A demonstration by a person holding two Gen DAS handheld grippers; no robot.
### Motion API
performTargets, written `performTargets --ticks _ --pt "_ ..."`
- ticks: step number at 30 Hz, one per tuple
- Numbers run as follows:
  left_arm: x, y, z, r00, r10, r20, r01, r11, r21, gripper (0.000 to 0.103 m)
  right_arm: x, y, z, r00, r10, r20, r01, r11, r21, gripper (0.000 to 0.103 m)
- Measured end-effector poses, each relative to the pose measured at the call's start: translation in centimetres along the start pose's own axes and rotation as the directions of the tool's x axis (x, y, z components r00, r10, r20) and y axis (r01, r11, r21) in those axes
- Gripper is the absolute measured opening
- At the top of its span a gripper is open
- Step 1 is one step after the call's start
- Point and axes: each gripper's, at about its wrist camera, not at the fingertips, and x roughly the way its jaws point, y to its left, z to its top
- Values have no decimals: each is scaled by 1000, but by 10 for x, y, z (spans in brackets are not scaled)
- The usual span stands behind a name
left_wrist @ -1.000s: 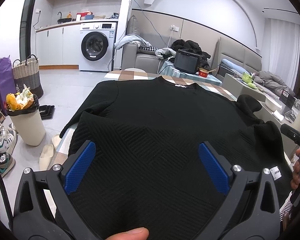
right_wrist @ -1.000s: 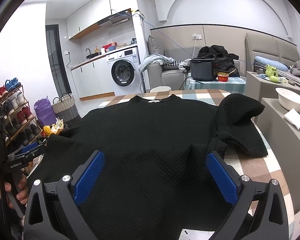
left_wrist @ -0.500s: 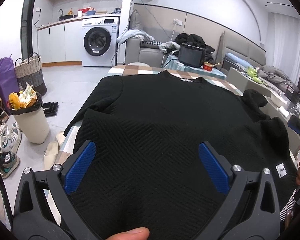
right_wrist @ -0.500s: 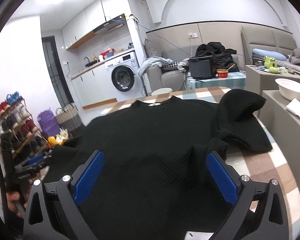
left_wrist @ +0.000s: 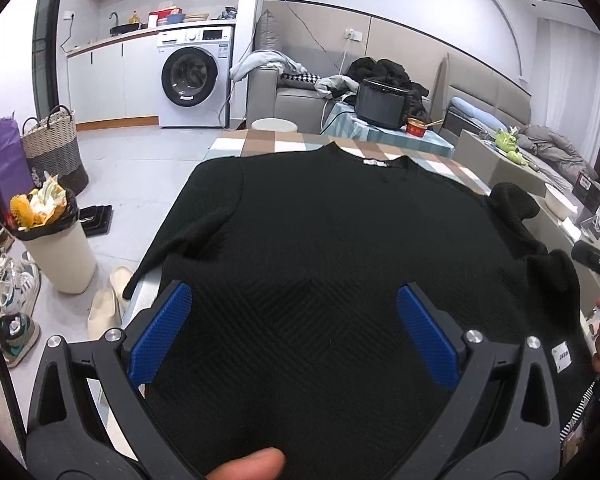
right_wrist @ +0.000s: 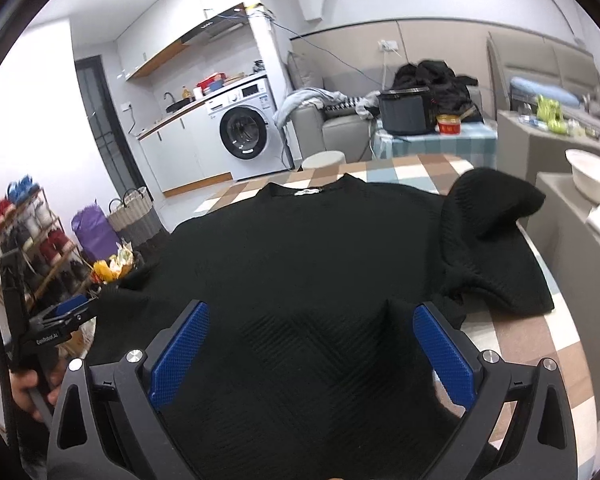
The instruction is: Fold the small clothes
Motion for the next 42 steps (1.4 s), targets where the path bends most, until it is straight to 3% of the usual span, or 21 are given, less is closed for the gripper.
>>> performTargets --ticks 8,11,15,17,20,23,25,26,28,30,31,35,38,42 --pt "21 6 30 999 -34 -23 35 999 9 97 0 -71 16 987 -148 -59 157 968 195 102" --pt "30 4 41 999 -22 -33 22 1000 11 97 -3 -115 16 969 -228 -96 247 925 289 95" --pt "45 1 51 998 -11 -55 12 1000 4 97 5 -171 11 952 -254 -170 303 858 415 77" --pt "52 -3 54 998 -9 -66 9 1000 9 97 12 -189 9 946 -258 -194 319 840 439 73" --pt "64 -12 57 997 -6 -76 8 1000 25 97 24 -200 9 941 -261 -213 330 844 423 73" --pt "76 -22 57 996 -1 -90 4 999 34 97 40 -206 10 929 -279 -245 358 848 391 59" --pt "82 -26 57 995 -3 -96 7 999 39 97 51 -202 14 913 -320 -254 393 858 330 58" --pt "85 -28 57 995 -3 -97 7 999 41 97 57 -198 16 895 -357 -267 426 863 271 55" --pt "92 -32 57 995 -5 -104 10 999 44 97 69 -188 17 867 -417 -273 469 868 165 46" --pt "97 -35 56 994 -8 -112 13 999 44 97 78 -179 17 846 -462 -265 495 866 72 19" --pt "101 -36 56 993 -10 -116 15 999 43 97 77 -176 18 859 -439 -262 471 879 74 17" --pt "112 -40 57 992 -13 -124 18 999 43 97 75 -176 19 871 -423 -250 453 888 74 13" --pt "115 -38 58 993 -21 -112 25 999 34 97 53 -188 26 874 -437 -214 469 873 135 13" --pt "118 -27 55 993 -36 -109 37 999 4 97 23 -201 37 862 -469 -193 503 838 210 12"
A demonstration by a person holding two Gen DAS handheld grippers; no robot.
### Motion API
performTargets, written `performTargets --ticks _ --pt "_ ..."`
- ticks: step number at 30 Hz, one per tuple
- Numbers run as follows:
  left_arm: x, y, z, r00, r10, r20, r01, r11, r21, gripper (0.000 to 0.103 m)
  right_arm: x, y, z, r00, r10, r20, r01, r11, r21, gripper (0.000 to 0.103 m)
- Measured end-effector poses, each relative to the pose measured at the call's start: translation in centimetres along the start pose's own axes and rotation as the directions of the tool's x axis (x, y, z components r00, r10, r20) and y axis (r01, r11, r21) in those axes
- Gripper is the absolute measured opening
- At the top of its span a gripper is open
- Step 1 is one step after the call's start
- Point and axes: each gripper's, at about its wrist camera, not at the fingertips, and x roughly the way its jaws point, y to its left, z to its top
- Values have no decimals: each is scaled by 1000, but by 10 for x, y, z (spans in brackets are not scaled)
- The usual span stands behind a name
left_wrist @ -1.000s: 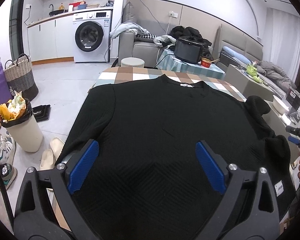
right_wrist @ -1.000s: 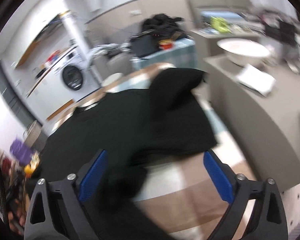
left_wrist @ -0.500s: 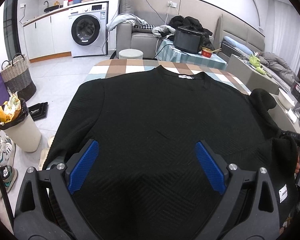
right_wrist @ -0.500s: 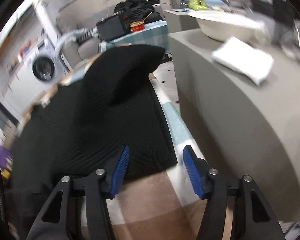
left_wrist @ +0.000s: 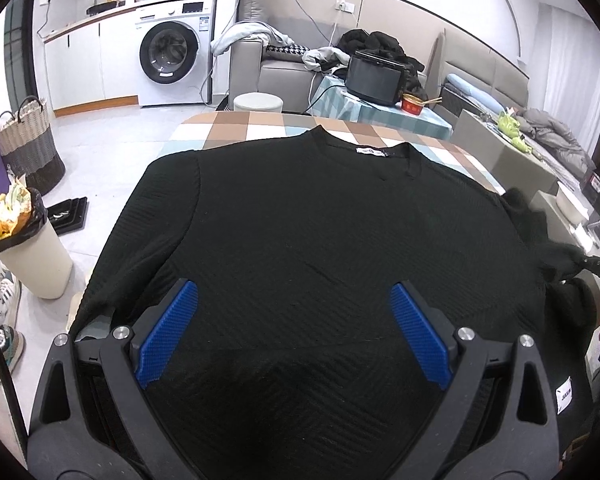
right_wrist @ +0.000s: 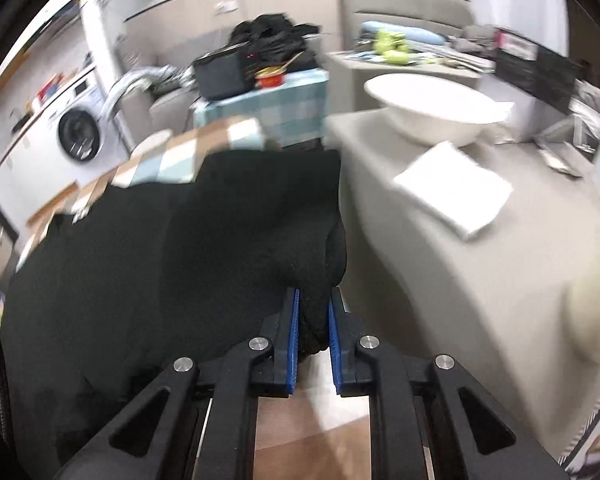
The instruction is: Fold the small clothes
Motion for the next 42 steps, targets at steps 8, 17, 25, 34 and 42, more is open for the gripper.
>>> performTargets --ticks 8,17,25,34,42 --pt "-1 23 -2 999 -38 15 39 998 -49 97 -28 34 31 988 116 101 -120 992 26 12" --pt "-19 52 -8 999 -16 36 20 995 -97 97 -36 211 33 880 469 -76 -466 821 -330 19" --pt "-31 92 -20 999 46 18 -43 984 -173 97 -26 221 4 893 405 -194 -449 822 -350 45" --pt "-47 157 -42 991 133 -21 -132 930 -342 97 30 202 -22 906 249 -341 -356 886 -297 45" --pt "-47 250 -86 998 42 -49 -63 756 -651 93 2 181 -18 908 330 -256 -387 897 -214 47"
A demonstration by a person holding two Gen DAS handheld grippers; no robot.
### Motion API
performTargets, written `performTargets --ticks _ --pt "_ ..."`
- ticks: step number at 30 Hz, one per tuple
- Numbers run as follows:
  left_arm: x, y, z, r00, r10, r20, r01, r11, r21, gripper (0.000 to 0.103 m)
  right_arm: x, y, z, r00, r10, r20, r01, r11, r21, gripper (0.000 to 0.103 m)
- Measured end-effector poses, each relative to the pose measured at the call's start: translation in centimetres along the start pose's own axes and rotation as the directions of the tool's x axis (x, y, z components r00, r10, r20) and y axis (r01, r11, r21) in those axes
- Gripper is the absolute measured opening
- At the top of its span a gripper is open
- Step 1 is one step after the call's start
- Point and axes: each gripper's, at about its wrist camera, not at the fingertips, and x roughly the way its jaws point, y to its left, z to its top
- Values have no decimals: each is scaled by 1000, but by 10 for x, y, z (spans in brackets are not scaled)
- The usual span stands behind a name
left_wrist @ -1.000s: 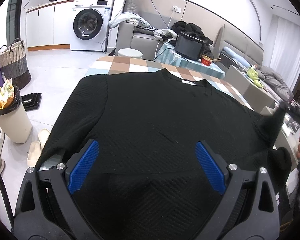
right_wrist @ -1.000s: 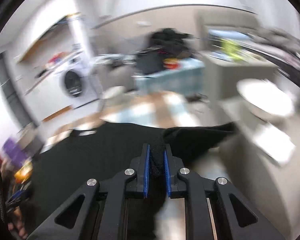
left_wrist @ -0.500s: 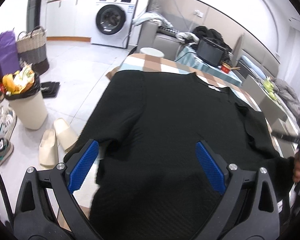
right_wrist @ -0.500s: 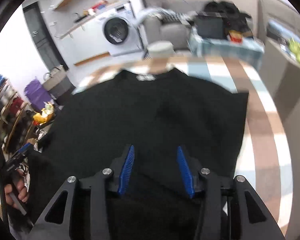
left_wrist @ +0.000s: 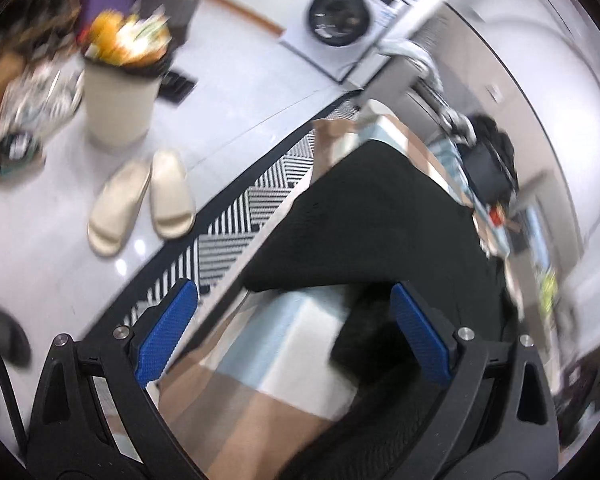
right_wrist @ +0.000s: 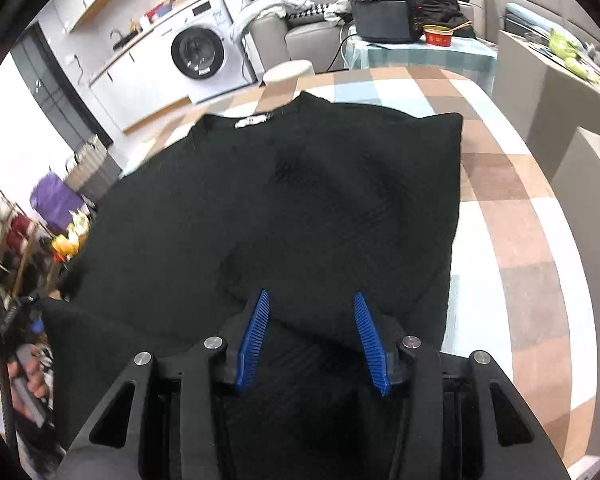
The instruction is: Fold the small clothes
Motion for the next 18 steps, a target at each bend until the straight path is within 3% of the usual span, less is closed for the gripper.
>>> performTargets --ticks 4,8,12,16,18 --pt "-4 35 0 995 -93 -39 88 990 -109 85 -14 2 -5 1000 5 28 -7 999 50 49" --pt "12 55 3 975 -204 -90 178 955 -236 83 -14 9 -5 999 19 30 -21 998 66 49" --pt "41 59 2 953 -263 -149 208 928 -308 76 -11 16 -5 999 21 28 -23 997 74 49" --pt "66 45 5 940 -285 -186 215 921 -324 67 -16 19 -10 999 5 34 -8 996 88 49" --pt "78 43 11 939 -287 -188 210 915 -346 54 -19 18 -13 999 -7 43 2 995 97 49"
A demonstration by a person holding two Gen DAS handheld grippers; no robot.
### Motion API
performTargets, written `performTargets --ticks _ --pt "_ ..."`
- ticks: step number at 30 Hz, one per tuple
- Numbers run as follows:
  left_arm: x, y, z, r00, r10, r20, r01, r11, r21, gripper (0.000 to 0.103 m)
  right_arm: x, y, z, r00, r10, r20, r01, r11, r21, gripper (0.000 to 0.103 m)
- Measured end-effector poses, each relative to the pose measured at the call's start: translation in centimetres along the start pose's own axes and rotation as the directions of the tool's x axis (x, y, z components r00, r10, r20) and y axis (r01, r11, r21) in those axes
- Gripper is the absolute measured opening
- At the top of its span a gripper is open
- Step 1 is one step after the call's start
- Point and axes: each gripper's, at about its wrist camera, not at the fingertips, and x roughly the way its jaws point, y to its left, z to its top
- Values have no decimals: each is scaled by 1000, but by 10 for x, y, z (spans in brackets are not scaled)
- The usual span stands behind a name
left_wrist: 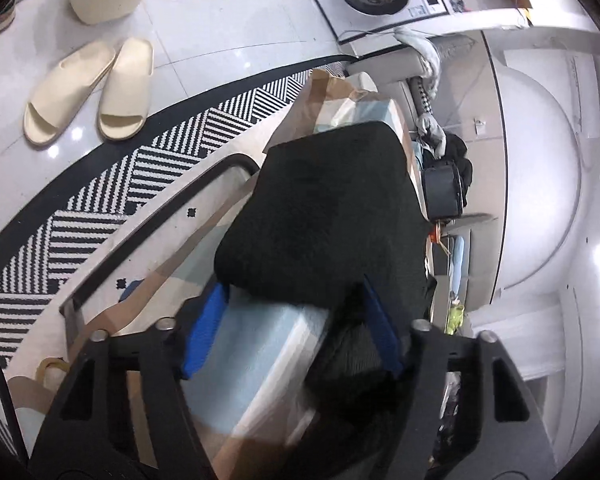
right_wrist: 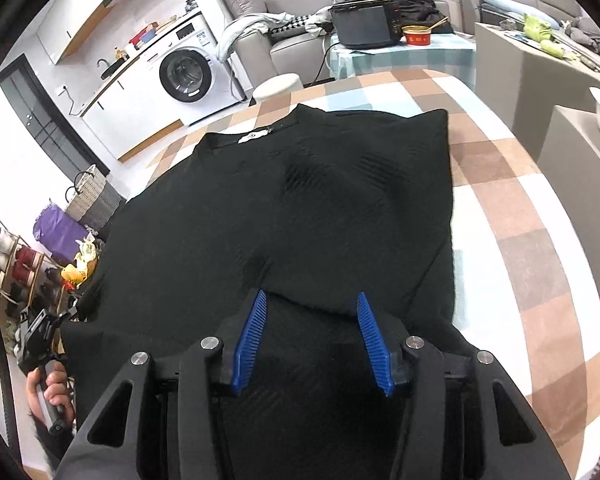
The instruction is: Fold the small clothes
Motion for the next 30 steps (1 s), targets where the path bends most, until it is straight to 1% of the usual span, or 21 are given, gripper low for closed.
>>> performTargets --ticks 1,2,4,5,6,9,11,15,18,19,21,24,25,26,27,28,29,30 --pt "4 0 4 1000 2 7 -2 1000 -4 49 -1 -1 -1 1000 -4 1 4 1000 8 49" --pt "8 -2 8 1000 5 16 -5 1000 -7 36 -2 -2 -2 1000 -8 -1 8 1000 13 49" --pt "8 -4 16 999 1 53 0 1000 -10 25 -3 -4 -4 1000 -22 2 22 1000 19 49" --pt "6 -9 19 996 9 85 -9 1000 -2 11 -4 -4 -4 1000 -30 2 30 999 20 49" --pt "4 -16 23 994 17 106 -19 1000 14 6 -4 -5 -5 999 -34 3 34 999 21 49" --pt "-4 -39 28 984 39 176 -56 994 92 5 -5 -6 -5 999 -43 10 43 999 25 49" --pt "-8 -60 28 978 42 204 -74 985 154 5 -5 -7 -7 999 -43 13 43 999 27 49" --pt "-14 -113 19 970 28 242 -98 954 284 5 -8 -11 -10 999 -23 27 22 999 29 49" --pt "-14 -167 0 969 2 249 -105 909 403 5 -11 -17 -14 999 -1 44 -1 999 40 49" --pt "-11 -189 -11 969 -11 246 -105 885 453 5 -13 -20 -16 999 9 49 -12 999 46 49" --pt "0 -221 -33 973 -27 227 -99 845 526 5 -14 -26 -19 998 22 56 -25 998 58 49" --pt "34 -263 -84 990 -42 136 -55 769 637 5 -13 -35 -23 997 38 61 -43 996 83 49" --pt "46 -270 -99 994 -32 102 -44 746 664 5 -13 -39 -24 997 50 62 -55 994 93 49" --pt "59 -274 -112 998 -6 63 -39 720 693 5 -13 -40 -25 996 58 64 -64 993 98 49" --pt "77 -276 -129 999 48 16 -45 692 721 6 -13 -41 -25 996 62 66 -68 993 99 49" --pt "88 -273 -142 996 91 -13 -52 678 733 8 -13 -42 -26 996 64 67 -70 993 97 49" --pt "101 -270 -150 987 148 -53 -60 667 743 12 -13 -43 -27 996 61 66 -67 993 95 49" --pt "111 -266 -156 976 197 -93 -63 665 744 16 -13 -44 -27 996 58 66 -64 993 95 49"
